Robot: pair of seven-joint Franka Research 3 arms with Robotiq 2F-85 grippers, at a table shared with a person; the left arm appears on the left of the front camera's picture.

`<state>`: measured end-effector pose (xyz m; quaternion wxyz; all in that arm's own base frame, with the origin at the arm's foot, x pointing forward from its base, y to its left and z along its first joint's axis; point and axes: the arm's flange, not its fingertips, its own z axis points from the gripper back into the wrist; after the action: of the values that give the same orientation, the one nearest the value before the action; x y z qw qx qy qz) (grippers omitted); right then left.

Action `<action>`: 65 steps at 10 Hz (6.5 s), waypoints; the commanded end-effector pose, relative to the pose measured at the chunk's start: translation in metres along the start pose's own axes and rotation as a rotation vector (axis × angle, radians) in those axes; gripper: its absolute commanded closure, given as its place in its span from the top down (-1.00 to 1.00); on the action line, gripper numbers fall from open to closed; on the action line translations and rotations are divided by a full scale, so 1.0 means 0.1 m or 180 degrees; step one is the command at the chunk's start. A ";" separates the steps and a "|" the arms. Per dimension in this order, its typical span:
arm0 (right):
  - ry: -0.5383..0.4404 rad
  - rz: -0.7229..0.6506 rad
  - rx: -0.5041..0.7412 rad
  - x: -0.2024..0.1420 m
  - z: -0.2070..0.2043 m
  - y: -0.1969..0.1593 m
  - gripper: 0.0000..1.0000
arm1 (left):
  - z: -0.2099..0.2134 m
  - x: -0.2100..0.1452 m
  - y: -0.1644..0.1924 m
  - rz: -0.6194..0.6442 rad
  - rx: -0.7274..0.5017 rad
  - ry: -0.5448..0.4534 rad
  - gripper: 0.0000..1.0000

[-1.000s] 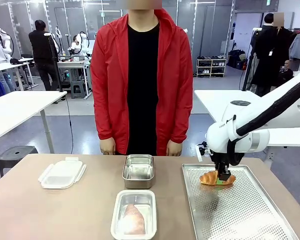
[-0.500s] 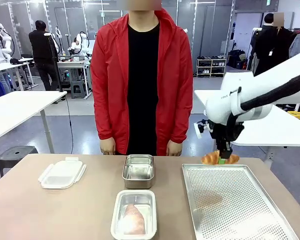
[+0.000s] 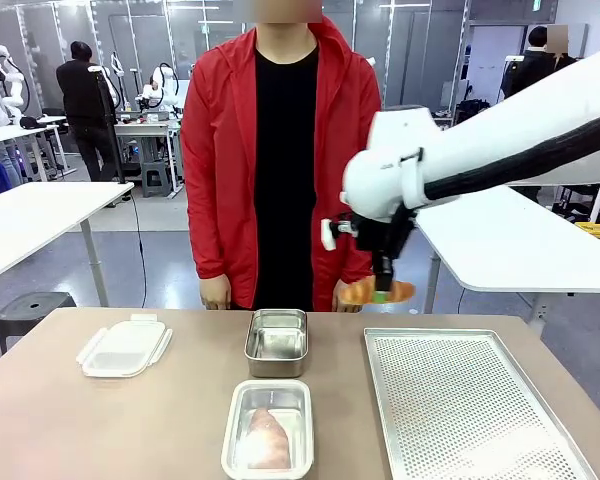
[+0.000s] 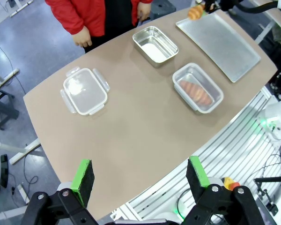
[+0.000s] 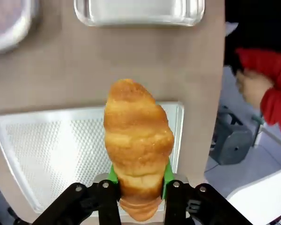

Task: Place the bread into the airtight container.
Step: Pick up a Butter Roll and place it into an empty Airtight Container.

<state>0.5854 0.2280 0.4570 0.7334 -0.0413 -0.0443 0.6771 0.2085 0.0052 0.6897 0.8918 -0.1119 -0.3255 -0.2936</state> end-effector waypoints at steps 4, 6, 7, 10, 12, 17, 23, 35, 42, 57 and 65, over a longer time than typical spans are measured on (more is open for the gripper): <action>0.0251 0.0053 -0.0078 1.47 0.01 -0.04 -0.23 | 0.01 0.02 -0.01 -0.0034 -0.0041 -0.0018 1.00; 0.0308 -0.0053 -0.0078 1.85 -0.21 0.03 -0.23 | 0.01 0.02 -0.01 -0.0034 -0.0041 -0.0018 1.00; 0.0294 -0.0091 -0.0013 1.92 -0.27 0.07 -0.23 | 0.01 0.02 -0.01 -0.0034 -0.0041 -0.0018 1.00; 0.0208 -0.0016 -0.0008 1.91 -0.38 0.16 -0.23 | 0.01 0.02 -0.01 -0.0034 -0.0041 -0.0018 1.00; 0.0208 -0.0016 -0.0008 1.91 -0.38 0.16 -0.23 | 0.01 0.02 -0.01 -0.0034 -0.0041 -0.0018 1.00; 0.0494 -0.0691 0.0215 1.74 -0.51 0.20 -0.23 | 0.01 0.02 -0.01 -0.0034 -0.0041 -0.0018 1.00; 0.0603 -0.3401 0.0105 1.76 -0.52 0.13 -0.23 | 0.01 0.02 -0.01 -0.0034 -0.0041 -0.0018 1.00; 0.0058 -0.4157 0.0321 1.86 -1.02 -0.14 1.00 | 0.01 0.02 -0.01 -0.0034 -0.0041 -0.0018 1.00; 0.0049 -0.4046 0.0398 1.81 -1.04 -0.13 1.00 | 0.01 0.02 -0.01 -0.0034 -0.0041 -0.0018 1.00; -0.0007 -0.3857 0.0176 1.48 -0.59 -0.09 1.00 | 0.01 0.02 -0.01 -0.0034 -0.0041 -0.0018 1.00; -0.0990 -0.3351 0.0453 -0.68 1.39 1.33 1.00 | 0.01 0.02 -0.01 -0.0034 -0.0041 -0.0018 1.00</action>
<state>0.4636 0.2013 0.5743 0.9658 0.1226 -0.1056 0.2027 0.2085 0.0054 0.6897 0.8918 -0.1121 -0.3255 -0.2935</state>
